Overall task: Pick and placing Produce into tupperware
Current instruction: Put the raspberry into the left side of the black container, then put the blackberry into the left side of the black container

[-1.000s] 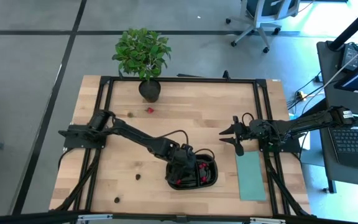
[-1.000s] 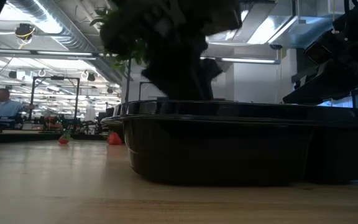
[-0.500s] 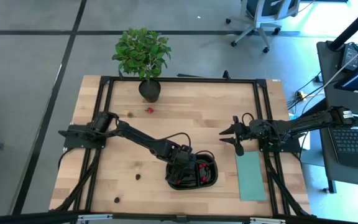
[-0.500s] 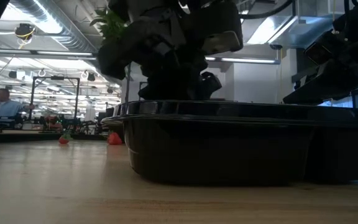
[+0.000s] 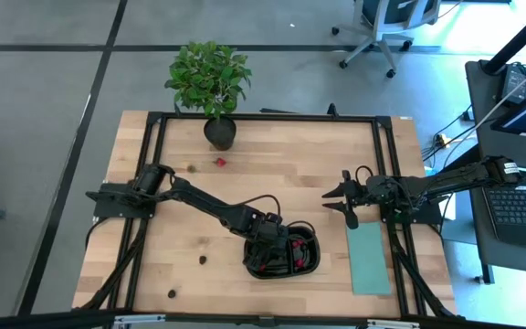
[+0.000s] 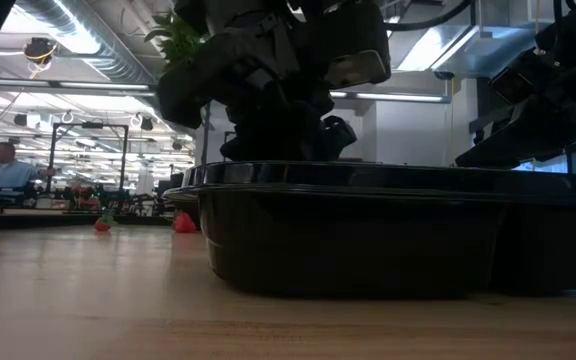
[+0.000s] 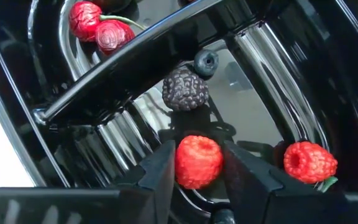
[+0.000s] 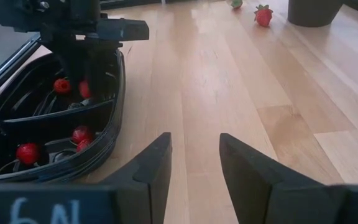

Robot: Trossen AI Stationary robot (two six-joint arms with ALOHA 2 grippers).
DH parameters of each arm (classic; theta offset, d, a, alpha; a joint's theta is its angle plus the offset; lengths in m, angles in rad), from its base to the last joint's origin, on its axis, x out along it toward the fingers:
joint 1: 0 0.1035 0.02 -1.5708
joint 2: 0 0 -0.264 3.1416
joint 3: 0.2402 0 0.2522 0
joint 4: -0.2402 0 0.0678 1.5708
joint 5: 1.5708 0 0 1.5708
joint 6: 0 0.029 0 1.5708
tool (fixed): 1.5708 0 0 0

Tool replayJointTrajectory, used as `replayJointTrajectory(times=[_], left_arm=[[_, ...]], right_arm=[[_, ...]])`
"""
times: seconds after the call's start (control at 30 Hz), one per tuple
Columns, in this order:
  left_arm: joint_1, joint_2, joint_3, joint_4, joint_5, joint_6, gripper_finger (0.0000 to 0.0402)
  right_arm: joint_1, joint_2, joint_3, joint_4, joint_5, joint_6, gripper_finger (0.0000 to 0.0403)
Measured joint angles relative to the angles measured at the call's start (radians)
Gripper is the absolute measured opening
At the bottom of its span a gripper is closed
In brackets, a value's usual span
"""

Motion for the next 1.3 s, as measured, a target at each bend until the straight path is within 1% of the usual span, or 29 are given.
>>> replayJointTrajectory(times=[0.2, 0.3, 0.43, 0.53, 0.6, 0.67, 0.73, 0.83, 0.93, 1.07, 1.23, 1.3], left_arm=[[0.000, 0.000, 0.000, -0.003, 0.000, 0.000, 0.0170], [0.000, 0.000, 0.000, -0.007, 0.000, 0.000, 0.0185], [0.000, -0.003, 0.000, -0.012, -0.001, 0.005, 0.0189], [0.003, -0.026, 0.000, -0.047, -0.021, 0.005, 0.0190], [0.007, -0.057, 0.000, -0.114, -0.032, 0.005, 0.0190], [0.010, -0.086, 0.000, -0.137, -0.029, 0.003, 0.0190], [0.011, -0.129, 0.000, -0.209, -0.028, -0.002, 0.0190], [0.011, -0.189, 0.001, -0.262, -0.029, -0.039, 0.0190], [0.016, -0.249, 0.001, -0.327, -0.059, -0.138, 0.0190], [0.021, -0.320, 0.001, -0.478, -0.124, -0.355, 0.0190], [-0.004, -0.362, 0.001, -0.682, -0.201, -0.737, 0.0190], [-0.021, -0.358, 0.000, -0.772, -0.206, -0.877, 0.0190]], right_arm=[[0.000, 0.000, 0.000, 0.000, 0.000, 0.000, 0.0138], [0.000, 0.000, 0.000, 0.000, 0.000, 0.000, 0.0138], [0.000, 0.000, 0.000, 0.000, 0.000, 0.000, 0.0138], [0.000, 0.000, 0.000, 0.000, 0.000, 0.000, 0.0138], [0.000, 0.000, 0.000, 0.000, 0.000, 0.000, 0.0138], [0.000, -0.001, 0.000, -0.001, 0.000, 0.000, 0.0138], [0.000, 0.001, 0.000, 0.003, 0.000, 0.000, 0.0138], [0.000, 0.003, 0.000, 0.003, 0.000, 0.000, 0.0138], [0.000, 0.005, 0.000, 0.002, 0.000, 0.001, 0.0138], [0.000, 0.004, 0.000, 0.003, 0.000, 0.003, 0.0138], [0.000, 0.004, 0.000, 0.002, 0.000, 0.002, 0.0138], [0.000, 0.004, 0.000, 0.001, 0.000, 0.001, 0.0138]])
